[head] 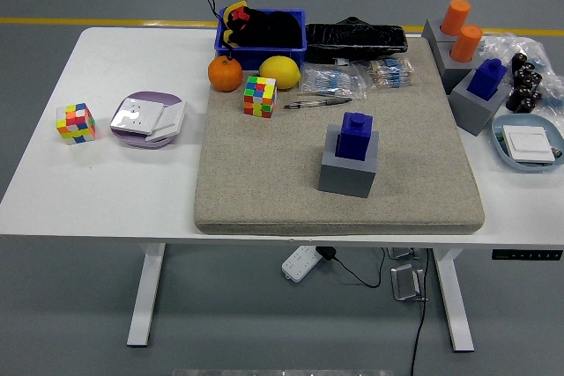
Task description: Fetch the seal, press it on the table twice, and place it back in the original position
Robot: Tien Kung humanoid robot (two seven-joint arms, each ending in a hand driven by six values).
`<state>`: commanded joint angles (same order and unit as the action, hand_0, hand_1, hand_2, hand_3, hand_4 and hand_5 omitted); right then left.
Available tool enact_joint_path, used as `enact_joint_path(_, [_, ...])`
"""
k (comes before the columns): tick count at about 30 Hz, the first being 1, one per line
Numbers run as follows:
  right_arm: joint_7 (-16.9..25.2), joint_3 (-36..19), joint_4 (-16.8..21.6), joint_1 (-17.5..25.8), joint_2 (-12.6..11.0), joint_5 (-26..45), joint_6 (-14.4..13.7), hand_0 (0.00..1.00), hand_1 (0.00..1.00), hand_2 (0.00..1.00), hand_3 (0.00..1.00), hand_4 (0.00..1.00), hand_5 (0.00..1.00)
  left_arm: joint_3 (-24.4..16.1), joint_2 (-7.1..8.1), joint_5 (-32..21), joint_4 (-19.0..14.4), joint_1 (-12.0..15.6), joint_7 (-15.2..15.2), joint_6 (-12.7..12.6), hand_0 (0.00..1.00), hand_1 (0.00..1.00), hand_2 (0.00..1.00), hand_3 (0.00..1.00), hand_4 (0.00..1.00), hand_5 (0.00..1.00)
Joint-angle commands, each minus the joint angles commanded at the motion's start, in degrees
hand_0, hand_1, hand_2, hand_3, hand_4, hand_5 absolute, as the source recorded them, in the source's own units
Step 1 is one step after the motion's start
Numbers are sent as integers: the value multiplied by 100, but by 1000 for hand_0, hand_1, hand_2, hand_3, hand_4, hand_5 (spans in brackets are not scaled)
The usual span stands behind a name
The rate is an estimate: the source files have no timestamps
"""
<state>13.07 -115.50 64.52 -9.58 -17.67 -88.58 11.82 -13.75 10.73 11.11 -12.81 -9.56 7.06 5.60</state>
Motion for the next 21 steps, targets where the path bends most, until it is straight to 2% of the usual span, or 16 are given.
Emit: enact_joint_path(21, [-30, -21, 9, -4, 67, -17, -1, 884, 809, 789, 785, 951, 443, -37, -17, -32, 19, -4, 9, -4, 812, 815, 785, 834, 794, 412])
